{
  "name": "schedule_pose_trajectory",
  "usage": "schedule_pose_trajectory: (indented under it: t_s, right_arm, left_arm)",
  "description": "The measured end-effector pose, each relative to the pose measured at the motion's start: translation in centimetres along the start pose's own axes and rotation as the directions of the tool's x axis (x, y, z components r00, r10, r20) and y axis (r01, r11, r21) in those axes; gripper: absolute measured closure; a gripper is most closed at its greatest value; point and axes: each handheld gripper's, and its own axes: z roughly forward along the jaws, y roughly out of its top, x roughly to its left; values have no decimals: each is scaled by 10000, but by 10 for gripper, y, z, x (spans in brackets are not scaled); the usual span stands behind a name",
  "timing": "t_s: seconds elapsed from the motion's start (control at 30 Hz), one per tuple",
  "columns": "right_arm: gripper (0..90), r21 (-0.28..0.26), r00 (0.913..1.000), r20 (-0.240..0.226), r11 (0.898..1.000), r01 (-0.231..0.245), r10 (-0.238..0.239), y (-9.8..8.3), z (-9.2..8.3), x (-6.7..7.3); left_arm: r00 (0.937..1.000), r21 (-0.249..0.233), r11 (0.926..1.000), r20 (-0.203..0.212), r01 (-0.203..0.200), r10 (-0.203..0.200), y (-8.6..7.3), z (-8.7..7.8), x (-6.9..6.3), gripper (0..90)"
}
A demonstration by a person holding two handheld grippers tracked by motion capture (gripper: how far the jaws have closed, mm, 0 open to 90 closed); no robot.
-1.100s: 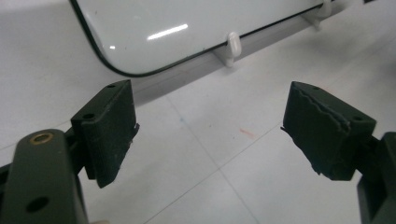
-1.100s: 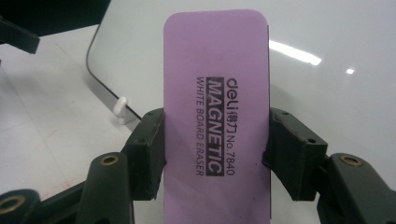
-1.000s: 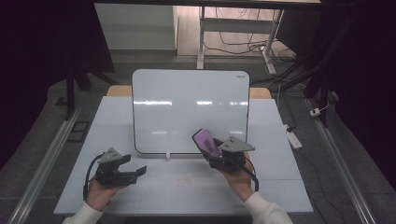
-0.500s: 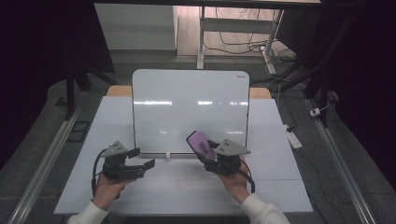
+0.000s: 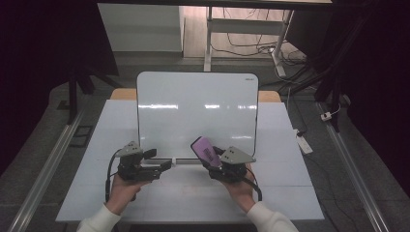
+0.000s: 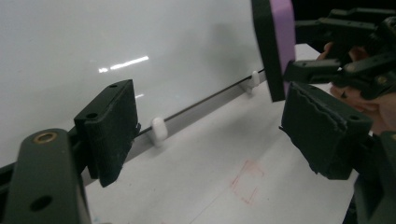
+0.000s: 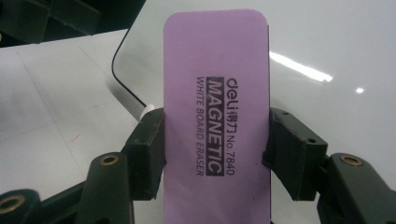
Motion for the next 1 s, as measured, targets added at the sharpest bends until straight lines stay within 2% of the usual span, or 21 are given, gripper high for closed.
schedule_pose_trajectory:
  t_s: [0.17,0.57,0.7,0.93,1.0]
  right_arm:
    - [409,1,9998,-31,9998,200,-200,-1,6,7]
    - [409,-273,9997,-1,9993,251,-251,-3,13,18]
    - [408,-474,9996,26,9985,289,-288,-3,13,23]
    - [408,-673,9981,227,9960,593,-579,-4,14,29]
    - [408,-740,9979,258,9954,609,-592,-4,13,29]
  left_arm:
    - [9992,-59,9999,378,118,-116,7,11,-4,198]
    - [9951,107,9997,965,-242,231,20,42,-23,240]
    - [9931,69,9995,1137,-292,282,23,48,-25,314]
    - [9946,-18,10000,1035,-54,56,25,51,-24,484]
    - [9944,-85,9999,1058,91,-81,26,50,-22,557]
